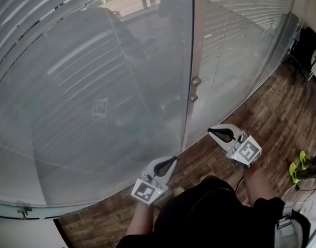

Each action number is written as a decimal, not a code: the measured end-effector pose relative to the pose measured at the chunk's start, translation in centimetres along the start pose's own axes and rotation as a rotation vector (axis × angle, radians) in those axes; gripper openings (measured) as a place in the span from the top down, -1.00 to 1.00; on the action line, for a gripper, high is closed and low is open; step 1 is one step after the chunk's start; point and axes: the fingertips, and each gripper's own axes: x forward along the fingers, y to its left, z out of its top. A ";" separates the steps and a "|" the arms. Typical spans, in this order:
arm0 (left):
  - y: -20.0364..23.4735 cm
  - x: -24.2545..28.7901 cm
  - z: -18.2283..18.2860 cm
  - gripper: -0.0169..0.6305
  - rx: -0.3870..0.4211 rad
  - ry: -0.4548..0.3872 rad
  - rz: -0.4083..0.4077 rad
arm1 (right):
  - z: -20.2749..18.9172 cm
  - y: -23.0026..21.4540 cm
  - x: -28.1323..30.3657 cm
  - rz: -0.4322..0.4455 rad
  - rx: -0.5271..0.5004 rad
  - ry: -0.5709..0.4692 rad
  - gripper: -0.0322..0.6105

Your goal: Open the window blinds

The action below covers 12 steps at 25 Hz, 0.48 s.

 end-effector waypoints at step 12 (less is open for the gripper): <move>1.0 1.1 1.8 0.93 0.030 -0.012 0.144 | -0.4 -0.8 1.2 0.122 -0.061 -0.036 0.88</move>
